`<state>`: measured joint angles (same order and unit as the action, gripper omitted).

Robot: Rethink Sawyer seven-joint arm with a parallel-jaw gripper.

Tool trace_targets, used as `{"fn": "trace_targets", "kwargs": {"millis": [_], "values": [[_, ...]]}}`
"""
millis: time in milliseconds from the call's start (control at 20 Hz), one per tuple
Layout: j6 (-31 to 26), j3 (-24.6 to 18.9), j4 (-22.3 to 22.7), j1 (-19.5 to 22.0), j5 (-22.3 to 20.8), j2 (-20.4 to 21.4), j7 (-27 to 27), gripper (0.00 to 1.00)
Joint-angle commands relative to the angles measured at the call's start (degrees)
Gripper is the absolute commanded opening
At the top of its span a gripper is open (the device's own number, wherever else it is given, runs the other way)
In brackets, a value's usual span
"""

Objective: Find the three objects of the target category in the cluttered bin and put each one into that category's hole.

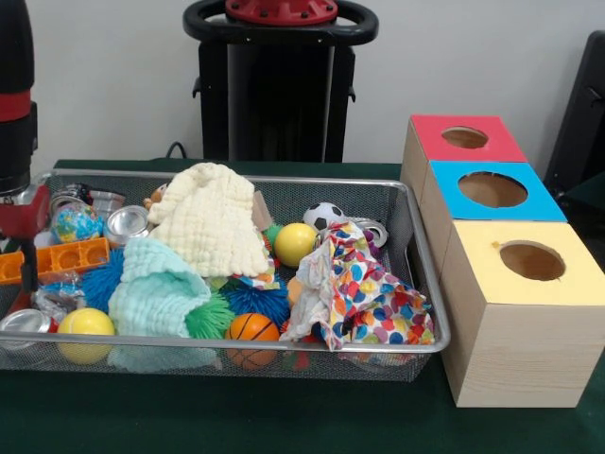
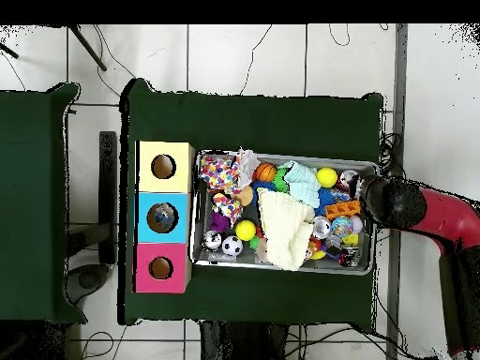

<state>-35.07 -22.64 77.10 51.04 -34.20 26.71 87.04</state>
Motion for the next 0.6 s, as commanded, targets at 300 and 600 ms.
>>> {"fn": "trace_targets", "kwargs": {"millis": [300,600], "values": [[-3.4,-1.1,4.0,-0.7,-0.2,-1.0,-4.4,1.00],[-4.0,-1.8,4.5,-0.6,0.6,-0.6,-4.6,1.00]]}}
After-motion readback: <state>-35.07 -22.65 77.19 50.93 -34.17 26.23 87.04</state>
